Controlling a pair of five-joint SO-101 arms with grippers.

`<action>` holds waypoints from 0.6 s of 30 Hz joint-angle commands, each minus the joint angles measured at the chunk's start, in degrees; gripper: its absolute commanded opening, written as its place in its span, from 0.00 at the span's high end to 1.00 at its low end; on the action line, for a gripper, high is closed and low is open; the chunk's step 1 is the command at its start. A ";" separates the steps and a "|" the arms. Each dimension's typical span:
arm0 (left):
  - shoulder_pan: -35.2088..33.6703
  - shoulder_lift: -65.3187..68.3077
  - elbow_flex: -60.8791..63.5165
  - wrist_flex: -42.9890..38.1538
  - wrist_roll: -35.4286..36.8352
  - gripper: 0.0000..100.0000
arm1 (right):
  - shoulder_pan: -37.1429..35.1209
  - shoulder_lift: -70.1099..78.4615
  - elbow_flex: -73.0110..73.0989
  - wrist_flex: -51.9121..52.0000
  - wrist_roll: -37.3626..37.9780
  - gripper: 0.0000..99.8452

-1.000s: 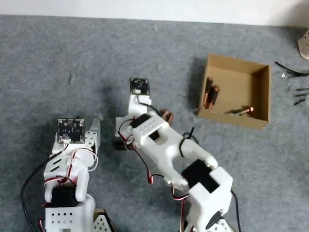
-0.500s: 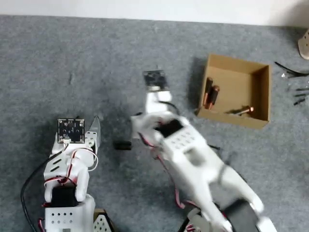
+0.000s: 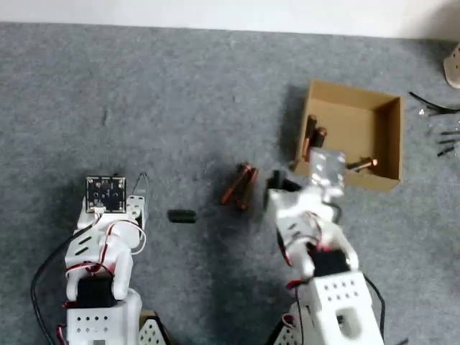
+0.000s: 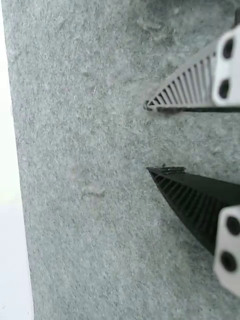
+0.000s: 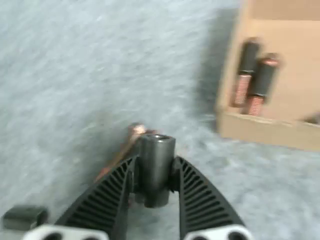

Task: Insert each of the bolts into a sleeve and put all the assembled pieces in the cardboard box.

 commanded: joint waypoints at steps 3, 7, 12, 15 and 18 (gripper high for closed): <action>6.99 0.04 0.92 -1.76 -0.35 0.83 | 9.10 -17.54 8.13 -1.89 0.97 1.00; 15.87 0.13 1.63 -1.85 -10.11 0.83 | 11.12 -27.30 15.08 -1.80 4.66 1.00; 22.02 0.22 0.04 -1.76 -11.16 0.83 | 11.03 -35.65 20.09 6.20 5.98 1.00; 25.27 0.31 -3.12 0.70 -11.34 0.83 | 11.03 -35.56 20.18 7.25 5.98 1.00; 29.14 0.40 -4.44 1.14 -14.59 0.83 | 11.03 -35.47 20.18 7.25 5.89 1.00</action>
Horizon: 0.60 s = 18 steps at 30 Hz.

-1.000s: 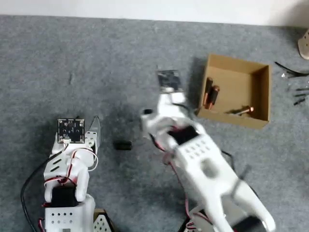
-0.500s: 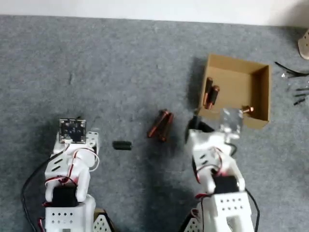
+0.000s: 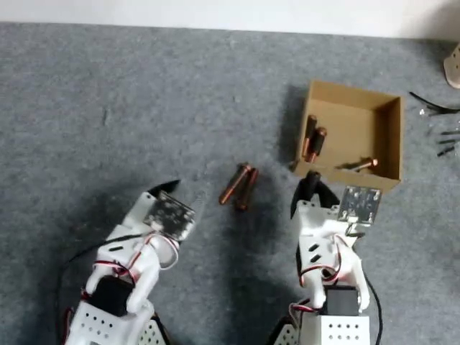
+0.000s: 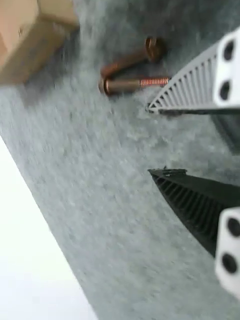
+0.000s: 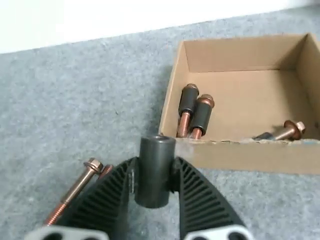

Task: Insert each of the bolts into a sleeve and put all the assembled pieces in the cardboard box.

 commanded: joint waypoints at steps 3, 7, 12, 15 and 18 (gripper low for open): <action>6.37 4.18 -4.70 0.35 -3.25 0.83 | 0.57 -1.27 4.79 0.22 0.62 1.00; 8.13 18.24 -11.03 -4.75 -4.40 0.83 | 0.57 -1.27 4.79 0.22 0.79 1.00; 11.21 44.97 -28.09 -7.03 -4.22 0.82 | 0.57 -1.36 4.79 0.22 0.88 1.00; 13.41 60.44 -37.23 -8.00 -4.22 0.82 | 0.75 -1.36 4.88 -0.75 0.88 1.00; 14.11 73.63 -44.44 -10.20 -4.13 0.82 | 0.84 -1.36 4.88 -1.63 0.88 1.00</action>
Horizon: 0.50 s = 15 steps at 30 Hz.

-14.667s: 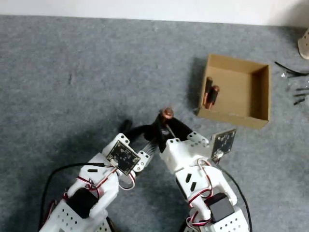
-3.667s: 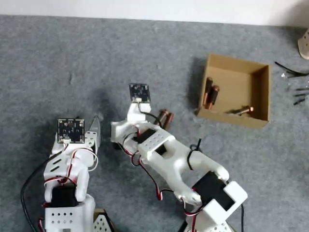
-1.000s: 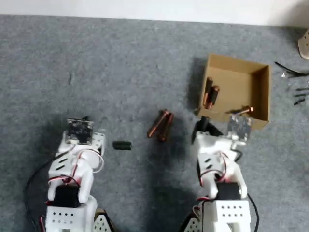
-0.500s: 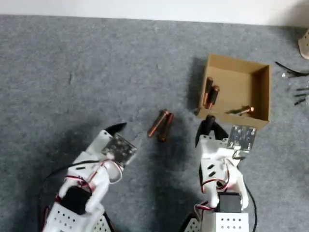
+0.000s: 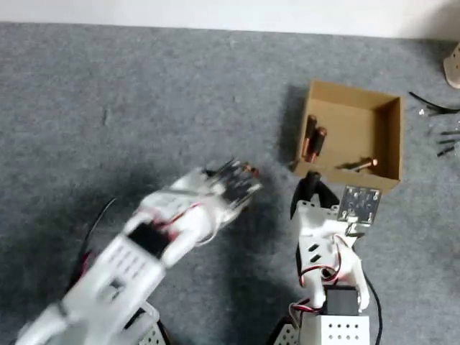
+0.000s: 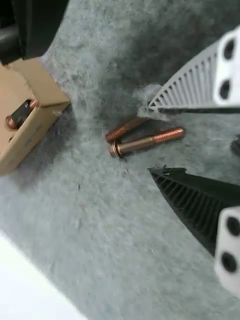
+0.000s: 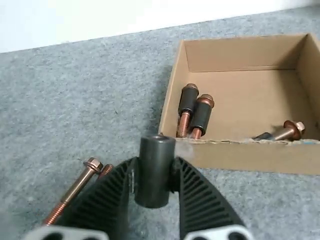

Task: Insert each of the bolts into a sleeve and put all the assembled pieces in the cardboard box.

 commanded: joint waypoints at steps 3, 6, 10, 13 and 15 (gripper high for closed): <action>1.54 24.31 -14.55 -3.96 0.18 0.82 | 0.92 -1.27 4.88 -1.63 0.70 1.00; 1.19 33.54 -19.82 -4.22 3.78 0.82 | 0.92 -1.27 4.79 -1.71 0.70 1.00; 0.40 43.12 -26.15 -4.22 5.27 0.82 | 0.84 -1.27 4.79 -1.71 0.70 1.00; -1.19 47.96 -30.90 -4.22 7.47 0.82 | 0.84 -1.27 4.79 -1.80 0.70 1.00; -2.59 50.51 -33.98 -4.22 10.99 0.83 | 0.84 -1.27 4.79 -1.80 0.70 1.00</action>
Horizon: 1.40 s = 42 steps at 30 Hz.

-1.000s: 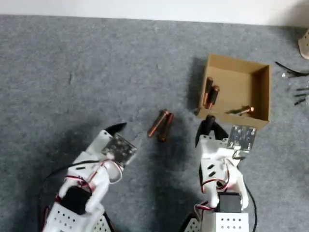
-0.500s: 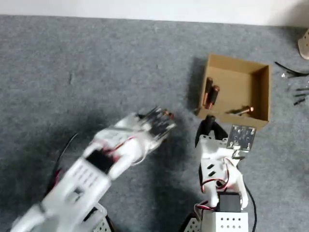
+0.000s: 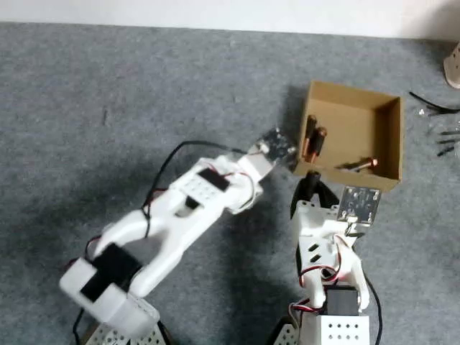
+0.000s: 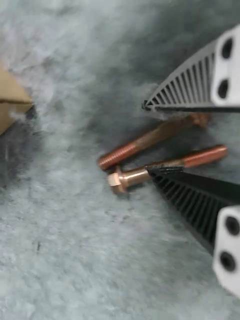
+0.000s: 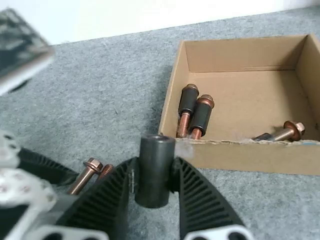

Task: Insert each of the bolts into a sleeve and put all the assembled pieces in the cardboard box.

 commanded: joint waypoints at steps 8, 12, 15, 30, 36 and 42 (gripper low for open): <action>-4.35 4.97 -11.12 -1.23 8.09 0.83 | 0.84 -1.27 4.79 -1.80 0.70 1.00; -5.23 4.62 -10.77 -1.05 8.09 0.83 | 0.84 -1.27 4.79 -1.80 0.70 1.00; -5.85 4.88 -10.68 -0.88 8.09 0.83 | 0.84 -1.27 4.79 -1.80 0.70 1.00; -6.64 4.97 -9.01 4.75 8.18 0.83 | 0.92 -1.27 4.88 -1.80 0.70 1.00; -6.64 5.05 -7.25 5.19 8.18 0.83 | 0.92 -1.27 4.79 -1.80 0.70 1.00; -6.02 6.99 -7.69 5.10 7.91 0.83 | 0.92 -1.27 4.79 -1.80 0.70 1.00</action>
